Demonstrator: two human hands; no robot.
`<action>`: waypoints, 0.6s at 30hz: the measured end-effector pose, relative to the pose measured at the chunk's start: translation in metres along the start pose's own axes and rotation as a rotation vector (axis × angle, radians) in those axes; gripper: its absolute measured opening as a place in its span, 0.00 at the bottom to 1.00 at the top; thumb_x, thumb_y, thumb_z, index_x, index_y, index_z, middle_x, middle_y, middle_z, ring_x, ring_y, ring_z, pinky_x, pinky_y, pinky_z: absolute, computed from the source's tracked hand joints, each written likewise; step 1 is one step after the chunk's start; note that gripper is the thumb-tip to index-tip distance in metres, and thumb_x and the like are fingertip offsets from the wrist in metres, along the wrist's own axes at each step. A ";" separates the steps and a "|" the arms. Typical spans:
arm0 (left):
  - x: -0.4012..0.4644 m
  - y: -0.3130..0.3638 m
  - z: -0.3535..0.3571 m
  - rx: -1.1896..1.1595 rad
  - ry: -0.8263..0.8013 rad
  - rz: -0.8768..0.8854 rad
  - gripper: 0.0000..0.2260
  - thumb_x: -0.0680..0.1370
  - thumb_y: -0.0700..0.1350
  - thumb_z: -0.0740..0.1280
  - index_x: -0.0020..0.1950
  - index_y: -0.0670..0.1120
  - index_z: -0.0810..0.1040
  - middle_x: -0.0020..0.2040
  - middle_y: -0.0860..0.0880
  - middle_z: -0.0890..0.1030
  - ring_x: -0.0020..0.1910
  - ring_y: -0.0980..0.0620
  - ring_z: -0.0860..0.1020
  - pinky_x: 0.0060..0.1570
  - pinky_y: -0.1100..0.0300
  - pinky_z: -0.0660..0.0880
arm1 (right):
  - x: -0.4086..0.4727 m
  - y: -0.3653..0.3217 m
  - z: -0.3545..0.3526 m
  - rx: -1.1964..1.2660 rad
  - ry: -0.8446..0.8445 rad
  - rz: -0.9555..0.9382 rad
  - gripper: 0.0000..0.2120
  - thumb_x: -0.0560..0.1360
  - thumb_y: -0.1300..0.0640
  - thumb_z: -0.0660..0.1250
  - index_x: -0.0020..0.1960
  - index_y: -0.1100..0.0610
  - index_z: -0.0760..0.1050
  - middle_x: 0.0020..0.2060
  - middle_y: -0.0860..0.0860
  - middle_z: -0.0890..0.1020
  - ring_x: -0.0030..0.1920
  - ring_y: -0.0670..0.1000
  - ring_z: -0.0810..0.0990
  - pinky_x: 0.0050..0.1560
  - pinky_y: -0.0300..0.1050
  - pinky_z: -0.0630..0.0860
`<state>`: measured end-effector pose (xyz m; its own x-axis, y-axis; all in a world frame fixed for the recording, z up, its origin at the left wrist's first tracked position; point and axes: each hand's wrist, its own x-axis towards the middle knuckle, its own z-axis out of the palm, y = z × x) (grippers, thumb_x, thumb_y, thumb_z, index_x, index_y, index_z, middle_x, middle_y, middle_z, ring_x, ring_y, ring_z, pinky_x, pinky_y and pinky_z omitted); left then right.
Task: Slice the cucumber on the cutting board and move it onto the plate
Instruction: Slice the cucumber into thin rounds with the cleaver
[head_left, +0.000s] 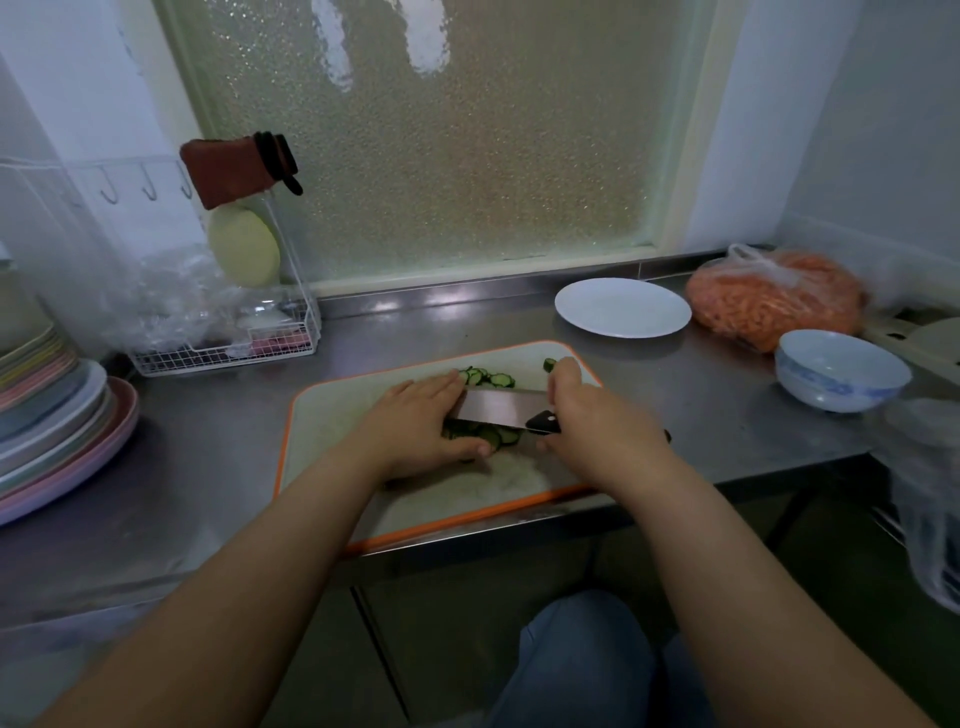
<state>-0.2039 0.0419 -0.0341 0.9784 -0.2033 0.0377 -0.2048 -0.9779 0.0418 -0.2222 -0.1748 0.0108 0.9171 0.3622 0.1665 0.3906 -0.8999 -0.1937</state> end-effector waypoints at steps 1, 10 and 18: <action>0.000 -0.003 0.000 -0.016 -0.009 -0.024 0.43 0.71 0.72 0.57 0.78 0.50 0.49 0.78 0.51 0.51 0.76 0.52 0.54 0.75 0.54 0.50 | -0.001 0.003 -0.004 -0.003 0.001 0.006 0.23 0.75 0.53 0.65 0.64 0.58 0.59 0.51 0.55 0.80 0.49 0.59 0.80 0.40 0.48 0.70; -0.003 -0.016 0.007 -0.210 0.141 -0.107 0.44 0.68 0.70 0.38 0.76 0.46 0.60 0.77 0.47 0.57 0.76 0.50 0.55 0.74 0.53 0.50 | -0.004 0.027 -0.031 0.134 -0.057 0.107 0.17 0.76 0.52 0.67 0.59 0.54 0.64 0.53 0.53 0.79 0.52 0.56 0.78 0.46 0.48 0.72; -0.061 -0.025 0.022 -0.475 0.730 -0.212 0.02 0.77 0.44 0.65 0.45 0.50 0.76 0.43 0.57 0.74 0.40 0.59 0.72 0.40 0.63 0.70 | 0.010 -0.015 0.001 0.563 -0.094 0.090 0.07 0.78 0.48 0.63 0.47 0.52 0.73 0.33 0.46 0.73 0.35 0.49 0.73 0.39 0.44 0.72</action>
<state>-0.2576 0.0774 -0.0591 0.7685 0.2193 0.6012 -0.1704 -0.8354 0.5226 -0.2185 -0.1572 0.0149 0.9416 0.3337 0.0441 0.2697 -0.6694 -0.6922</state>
